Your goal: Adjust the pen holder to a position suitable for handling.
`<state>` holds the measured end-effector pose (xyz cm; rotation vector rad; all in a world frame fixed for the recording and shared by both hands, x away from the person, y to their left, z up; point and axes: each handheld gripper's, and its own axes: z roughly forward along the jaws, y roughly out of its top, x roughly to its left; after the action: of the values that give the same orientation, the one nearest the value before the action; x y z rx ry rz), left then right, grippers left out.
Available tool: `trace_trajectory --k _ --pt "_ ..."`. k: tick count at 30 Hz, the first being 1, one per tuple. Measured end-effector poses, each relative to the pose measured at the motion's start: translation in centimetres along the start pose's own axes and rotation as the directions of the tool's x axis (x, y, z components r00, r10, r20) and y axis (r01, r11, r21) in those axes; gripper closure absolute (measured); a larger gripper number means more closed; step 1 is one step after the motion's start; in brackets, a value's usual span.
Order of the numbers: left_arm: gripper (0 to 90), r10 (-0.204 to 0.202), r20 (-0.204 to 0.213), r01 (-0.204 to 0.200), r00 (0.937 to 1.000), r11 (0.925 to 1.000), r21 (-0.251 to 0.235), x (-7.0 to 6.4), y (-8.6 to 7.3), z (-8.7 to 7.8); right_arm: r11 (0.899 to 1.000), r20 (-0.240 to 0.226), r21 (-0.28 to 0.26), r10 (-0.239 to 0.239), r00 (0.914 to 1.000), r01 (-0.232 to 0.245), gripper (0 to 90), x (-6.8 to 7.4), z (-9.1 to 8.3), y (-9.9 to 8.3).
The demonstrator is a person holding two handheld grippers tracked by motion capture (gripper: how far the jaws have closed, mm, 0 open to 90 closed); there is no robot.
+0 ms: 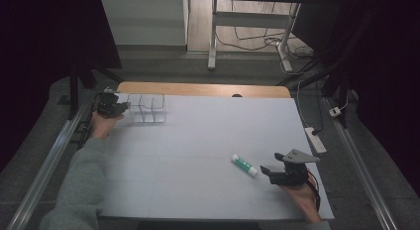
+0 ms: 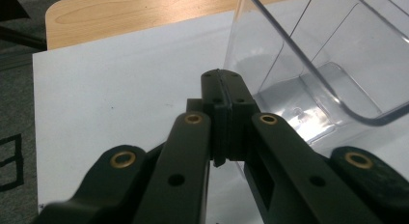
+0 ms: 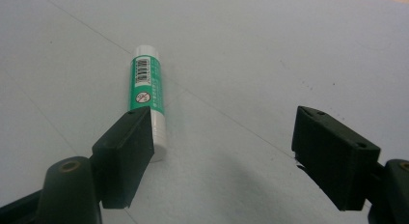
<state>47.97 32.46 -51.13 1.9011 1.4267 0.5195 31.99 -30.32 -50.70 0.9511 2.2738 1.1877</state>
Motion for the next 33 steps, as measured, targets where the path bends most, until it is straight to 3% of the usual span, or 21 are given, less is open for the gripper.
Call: trace_trajectory --k 9,33 --pt "89.1 -0.006 0.019 0.006 0.9998 1.0 -0.002 0.0 0.0 0.1 1.0 -0.007 0.002 0.001 1.0 -0.001 22.8 0.0 0.2 0.0" --pt "89.0 0.08 0.104 -0.079 0.9913 0.9968 -0.012 -3.8 1.1 0.9 1.0 -0.013 0.001 -0.002 0.9999 0.002 22.7 0.0 0.2 0.0"
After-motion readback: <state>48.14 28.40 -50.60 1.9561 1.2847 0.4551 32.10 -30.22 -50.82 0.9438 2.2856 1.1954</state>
